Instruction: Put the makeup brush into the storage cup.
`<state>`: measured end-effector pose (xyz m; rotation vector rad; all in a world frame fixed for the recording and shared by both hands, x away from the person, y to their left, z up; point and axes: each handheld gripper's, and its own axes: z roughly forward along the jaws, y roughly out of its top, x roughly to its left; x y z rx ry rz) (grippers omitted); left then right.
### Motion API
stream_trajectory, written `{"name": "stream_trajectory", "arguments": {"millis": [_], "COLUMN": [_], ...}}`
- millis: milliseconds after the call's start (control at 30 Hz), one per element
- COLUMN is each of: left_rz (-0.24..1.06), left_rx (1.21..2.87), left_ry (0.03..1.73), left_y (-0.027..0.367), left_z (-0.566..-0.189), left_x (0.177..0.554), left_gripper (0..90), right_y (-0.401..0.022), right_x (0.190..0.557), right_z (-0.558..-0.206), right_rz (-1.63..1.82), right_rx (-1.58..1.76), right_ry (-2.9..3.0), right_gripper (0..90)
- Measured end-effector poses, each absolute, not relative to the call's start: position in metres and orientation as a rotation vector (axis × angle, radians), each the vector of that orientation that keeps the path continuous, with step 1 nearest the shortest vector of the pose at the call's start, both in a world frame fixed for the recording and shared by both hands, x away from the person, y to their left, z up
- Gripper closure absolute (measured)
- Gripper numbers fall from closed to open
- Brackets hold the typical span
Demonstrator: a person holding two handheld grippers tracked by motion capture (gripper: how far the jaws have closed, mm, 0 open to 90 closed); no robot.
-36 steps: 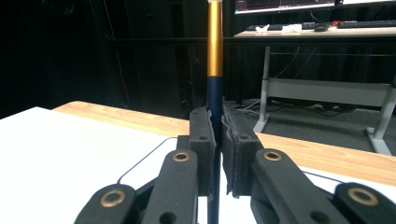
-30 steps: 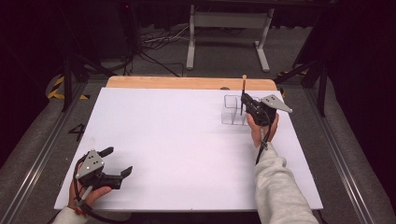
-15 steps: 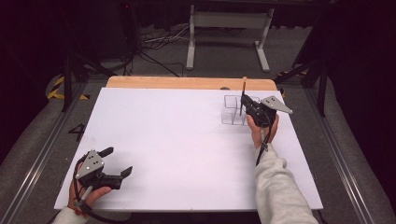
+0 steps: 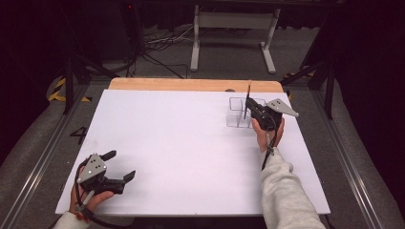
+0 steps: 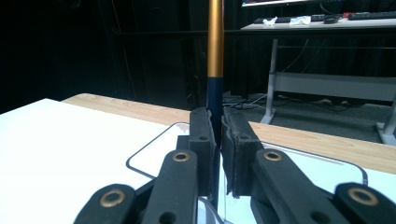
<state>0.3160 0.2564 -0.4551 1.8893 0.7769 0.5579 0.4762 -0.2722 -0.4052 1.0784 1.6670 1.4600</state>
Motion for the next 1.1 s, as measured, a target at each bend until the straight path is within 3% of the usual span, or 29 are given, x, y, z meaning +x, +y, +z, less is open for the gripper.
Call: {"name": "stream_trajectory", "arguments": {"millis": [533, 1100], "left_rz": [0.549, 0.552], "left_rx": [1.899, 1.901], "left_ry": [0.763, 0.766], "left_y": [0.256, 0.255], "left_z": [-0.455, -0.455], "left_x": [0.316, 0.316], "left_gripper": [2.4, 2.4], "right_y": [-0.273, -0.269], "right_x": [0.474, 0.466], "right_z": [-0.403, -0.386], "right_rz": [1.442, 1.391], "right_rx": [1.091, 1.015], "right_ry": [1.651, 1.673], "right_gripper": [78.5, 59.4]}}
